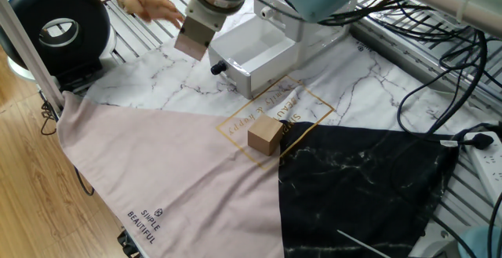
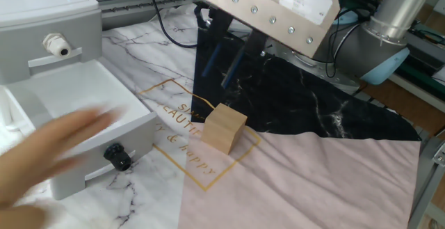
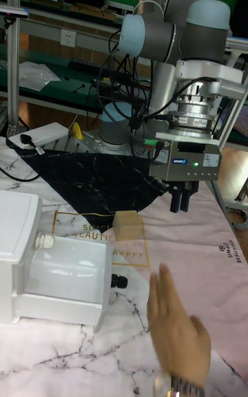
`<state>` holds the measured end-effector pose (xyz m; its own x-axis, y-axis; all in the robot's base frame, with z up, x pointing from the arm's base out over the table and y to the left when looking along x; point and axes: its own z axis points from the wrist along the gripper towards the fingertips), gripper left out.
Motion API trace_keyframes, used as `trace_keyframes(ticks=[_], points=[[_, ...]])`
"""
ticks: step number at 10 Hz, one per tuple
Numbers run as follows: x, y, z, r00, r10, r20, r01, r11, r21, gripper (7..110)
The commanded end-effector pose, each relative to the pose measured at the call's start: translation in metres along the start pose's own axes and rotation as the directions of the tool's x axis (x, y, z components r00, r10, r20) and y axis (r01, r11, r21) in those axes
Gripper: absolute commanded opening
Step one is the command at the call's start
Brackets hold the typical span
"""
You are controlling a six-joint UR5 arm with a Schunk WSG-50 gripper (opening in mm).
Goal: Put things in the drawer
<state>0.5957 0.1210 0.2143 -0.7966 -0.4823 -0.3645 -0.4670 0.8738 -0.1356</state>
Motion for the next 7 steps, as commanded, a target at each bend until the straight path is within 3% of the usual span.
trace_keyframes(ticks=[1,3,5,6,7], points=[[0.036,0.018,-0.003,0.984,0.101,-0.146,-0.110,0.992,-0.053,22],[0.030,0.029,0.002,0.989,0.071,-0.129,-0.088,0.988,-0.129,22],[0.037,0.024,0.009,0.971,0.132,-0.199,-0.156,0.981,-0.112,22],[0.030,0.029,0.015,0.970,0.139,-0.198,-0.171,0.973,-0.154,22],[0.037,0.022,0.018,0.955,0.173,-0.240,-0.208,0.970,-0.126,22]])
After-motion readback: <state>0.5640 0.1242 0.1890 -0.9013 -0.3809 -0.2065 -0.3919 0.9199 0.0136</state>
